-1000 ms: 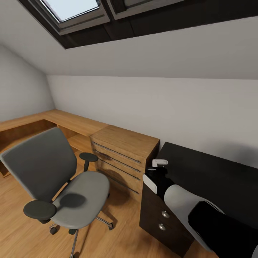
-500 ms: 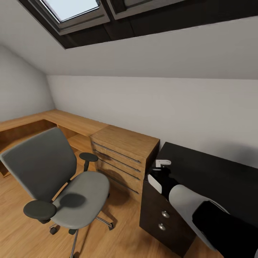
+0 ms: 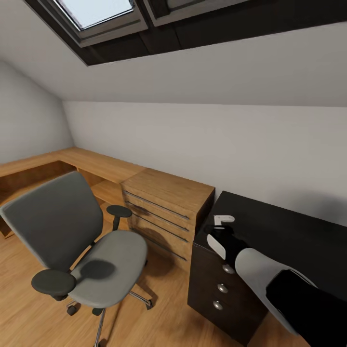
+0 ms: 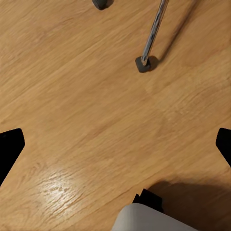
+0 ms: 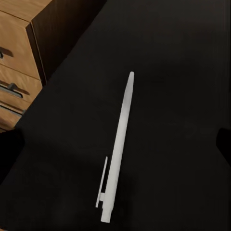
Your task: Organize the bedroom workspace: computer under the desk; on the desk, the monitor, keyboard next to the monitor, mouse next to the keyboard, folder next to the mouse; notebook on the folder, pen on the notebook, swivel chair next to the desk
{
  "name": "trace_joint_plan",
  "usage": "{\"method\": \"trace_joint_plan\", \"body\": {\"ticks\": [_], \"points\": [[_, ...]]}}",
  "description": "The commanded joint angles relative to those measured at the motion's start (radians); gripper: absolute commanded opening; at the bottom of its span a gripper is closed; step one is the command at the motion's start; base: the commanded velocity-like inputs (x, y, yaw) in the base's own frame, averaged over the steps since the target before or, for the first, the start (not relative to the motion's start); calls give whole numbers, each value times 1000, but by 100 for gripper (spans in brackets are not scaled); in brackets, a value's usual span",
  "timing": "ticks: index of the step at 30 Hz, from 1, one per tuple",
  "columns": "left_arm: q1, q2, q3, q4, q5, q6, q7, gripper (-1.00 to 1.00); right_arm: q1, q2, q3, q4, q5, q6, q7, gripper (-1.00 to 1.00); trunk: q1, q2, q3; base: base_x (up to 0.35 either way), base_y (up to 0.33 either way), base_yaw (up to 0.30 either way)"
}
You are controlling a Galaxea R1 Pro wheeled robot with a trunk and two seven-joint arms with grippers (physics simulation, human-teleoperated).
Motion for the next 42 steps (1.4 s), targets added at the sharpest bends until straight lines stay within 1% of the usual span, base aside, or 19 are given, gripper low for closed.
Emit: {"method": "trace_joint_plan", "body": {"ticks": [1,5,9,14,15,17,20,23,25,29,30,34,42], "points": [[0,0,-2,-1,9,-4,2,100,-1,-3,7,5,-4,8,-4,100,0,-1,-1,0,0,0],[0,0,-3,-1,9,-4,2,100,-1,-6,1,19,-5,9,-2,100,0,-1,-1,19,0,0],[0,0,-3,-1,9,-11,2,100,-1,-8,-12,28,-5,16,0,100,0,-1,-1,175,0,0],[0,0,-3,-1,9,-47,2,100,-1,-21,-31,30,-5,42,1,100,0,-1,-1,189,0,0],[0,0,-3,-1,9,-55,1,100,-1,-26,-42,30,-5,48,3,100,0,-1,-1,80,0,0],[0,0,-3,-1,9,-60,1,100,-1,-29,-55,31,-5,52,4,100,0,-1,-1,58,0,0],[0,-1,-3,-1,10,-67,1,100,-1,-32,-85,32,-5,70,6,100,0,-1,-1,25,0,0],[0,-1,-3,-3,10,-69,0,100,-1,-33,-93,32,-5,89,7,100,0,-1,-1,11,0,0],[0,-1,-2,-24,11,-71,0,100,-1,-33,-100,32,-5,114,8,100,0,-1,-1,4,0,0],[0,-2,2,-66,13,-72,2,100,-1,-33,-102,33,-5,126,8,100,0,-1,-1,1,0,0],[0,-3,4,-86,14,-73,3,100,-1,-32,-102,34,-5,141,8,100,4,-8,-4,0,0,0],[0,-4,5,-104,16,-73,5,100,-1,-28,-102,35,-5,168,7,100,19,-36,-17,0,0,0],[0,-6,5,-108,16,-74,5,100,-1,-28,-101,34,-5,200,8,100,50,-92,-42,0,0,0]]}}
